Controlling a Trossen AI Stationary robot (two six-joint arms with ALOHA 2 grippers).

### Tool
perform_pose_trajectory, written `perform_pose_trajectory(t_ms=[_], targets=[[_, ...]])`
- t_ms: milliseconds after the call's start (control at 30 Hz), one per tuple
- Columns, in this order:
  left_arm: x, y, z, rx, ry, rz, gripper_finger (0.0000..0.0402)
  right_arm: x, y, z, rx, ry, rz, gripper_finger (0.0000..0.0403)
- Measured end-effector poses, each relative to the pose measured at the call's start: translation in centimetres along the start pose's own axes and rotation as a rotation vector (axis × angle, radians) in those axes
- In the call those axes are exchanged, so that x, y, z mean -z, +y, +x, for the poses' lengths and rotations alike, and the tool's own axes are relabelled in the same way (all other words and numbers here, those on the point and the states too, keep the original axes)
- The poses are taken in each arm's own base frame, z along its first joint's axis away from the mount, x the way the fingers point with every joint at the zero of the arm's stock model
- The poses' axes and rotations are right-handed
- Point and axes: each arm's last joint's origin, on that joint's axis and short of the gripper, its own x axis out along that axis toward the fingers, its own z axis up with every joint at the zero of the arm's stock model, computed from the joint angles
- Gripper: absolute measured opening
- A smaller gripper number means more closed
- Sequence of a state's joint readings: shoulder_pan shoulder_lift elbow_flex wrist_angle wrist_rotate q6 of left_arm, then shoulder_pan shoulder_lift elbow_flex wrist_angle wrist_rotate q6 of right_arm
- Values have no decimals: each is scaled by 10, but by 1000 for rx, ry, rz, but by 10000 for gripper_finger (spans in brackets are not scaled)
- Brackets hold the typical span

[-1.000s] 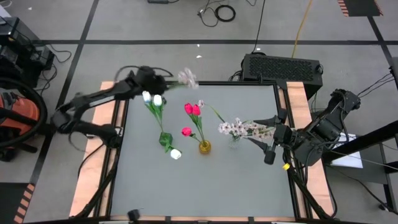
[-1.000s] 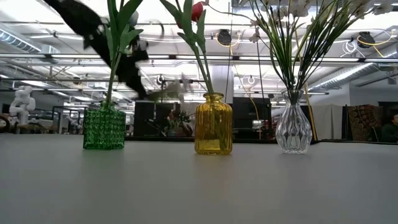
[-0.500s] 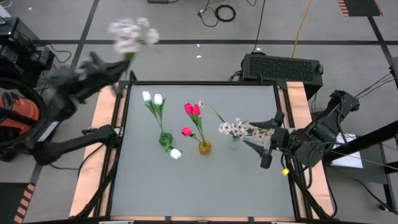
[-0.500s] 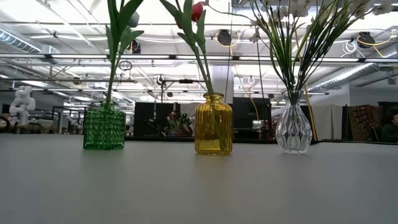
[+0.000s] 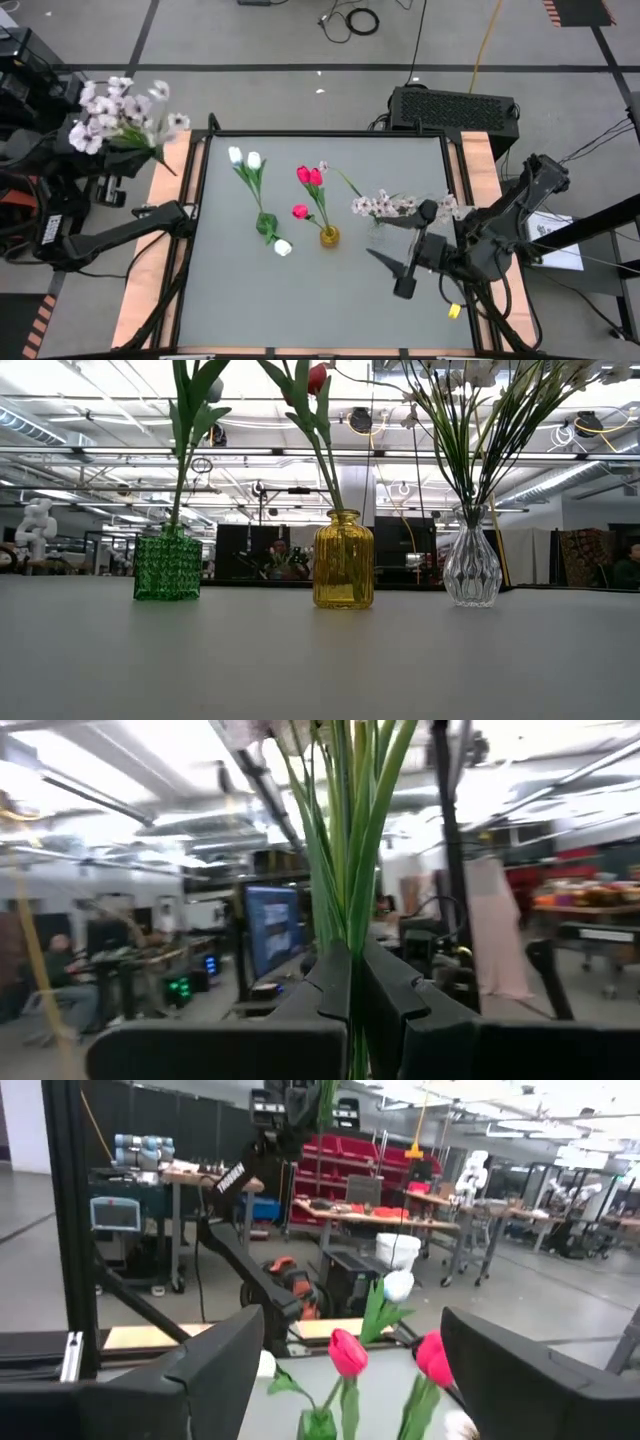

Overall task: Sort flowers into vase by color
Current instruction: Put the white flowers into the transparent flower vase

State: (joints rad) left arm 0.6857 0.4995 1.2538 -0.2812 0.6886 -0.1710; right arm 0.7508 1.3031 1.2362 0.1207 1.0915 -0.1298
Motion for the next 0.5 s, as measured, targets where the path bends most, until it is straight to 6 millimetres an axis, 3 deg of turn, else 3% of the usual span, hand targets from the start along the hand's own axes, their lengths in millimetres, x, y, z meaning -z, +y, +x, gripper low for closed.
perform_pose_trajectory(t_ms=[267,500], targets=[[0,29,36,81,-115,23,9,-2,11,11,9,-70,-39,297],[27,68,102,209,-157,-69,9,-2,10,10,16,-66,-46,297]])
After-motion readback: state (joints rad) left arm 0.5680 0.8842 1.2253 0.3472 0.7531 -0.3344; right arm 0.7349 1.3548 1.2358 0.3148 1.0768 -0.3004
